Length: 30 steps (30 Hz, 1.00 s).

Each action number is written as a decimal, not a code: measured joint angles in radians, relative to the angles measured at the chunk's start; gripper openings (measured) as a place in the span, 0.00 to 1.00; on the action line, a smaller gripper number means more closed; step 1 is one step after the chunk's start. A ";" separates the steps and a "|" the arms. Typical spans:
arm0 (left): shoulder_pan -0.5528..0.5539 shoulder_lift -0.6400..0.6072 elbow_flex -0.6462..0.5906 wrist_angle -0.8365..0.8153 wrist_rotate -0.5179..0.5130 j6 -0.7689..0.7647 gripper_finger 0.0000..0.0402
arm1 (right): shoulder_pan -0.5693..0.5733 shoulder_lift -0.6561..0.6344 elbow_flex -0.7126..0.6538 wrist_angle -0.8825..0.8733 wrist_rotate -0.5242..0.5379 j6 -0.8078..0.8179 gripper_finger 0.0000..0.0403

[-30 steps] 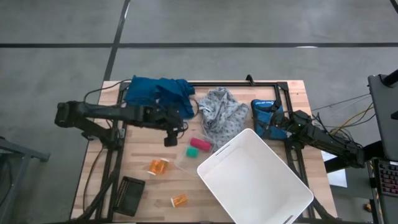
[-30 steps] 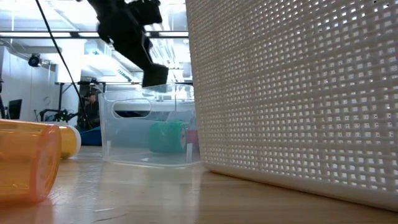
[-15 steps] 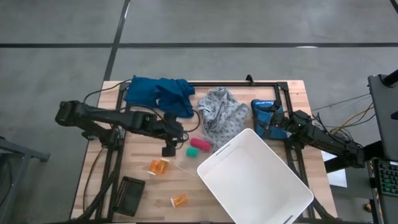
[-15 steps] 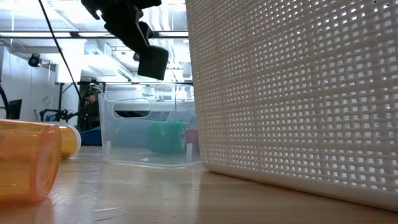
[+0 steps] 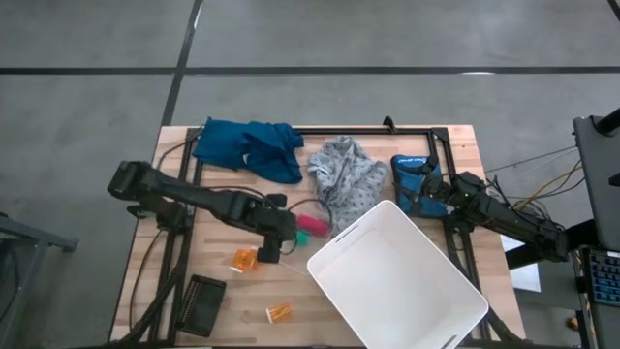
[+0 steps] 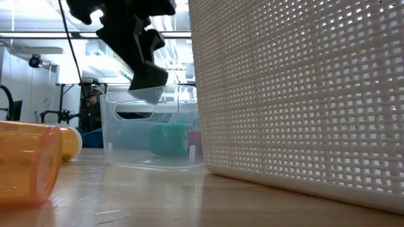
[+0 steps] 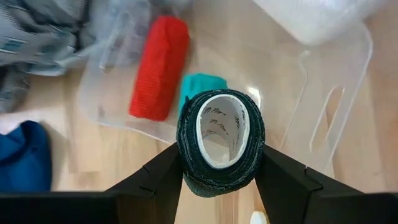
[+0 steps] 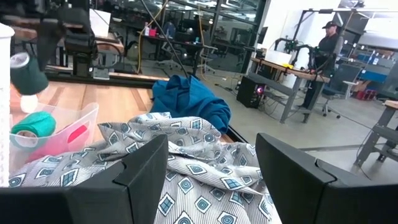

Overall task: Pick & Place Medicine items
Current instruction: Put the green bandage into the transparent bin

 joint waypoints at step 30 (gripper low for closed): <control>-0.041 0.156 0.019 0.008 0.007 0.002 0.46 | 0.000 0.000 0.000 0.000 -0.001 -0.002 0.60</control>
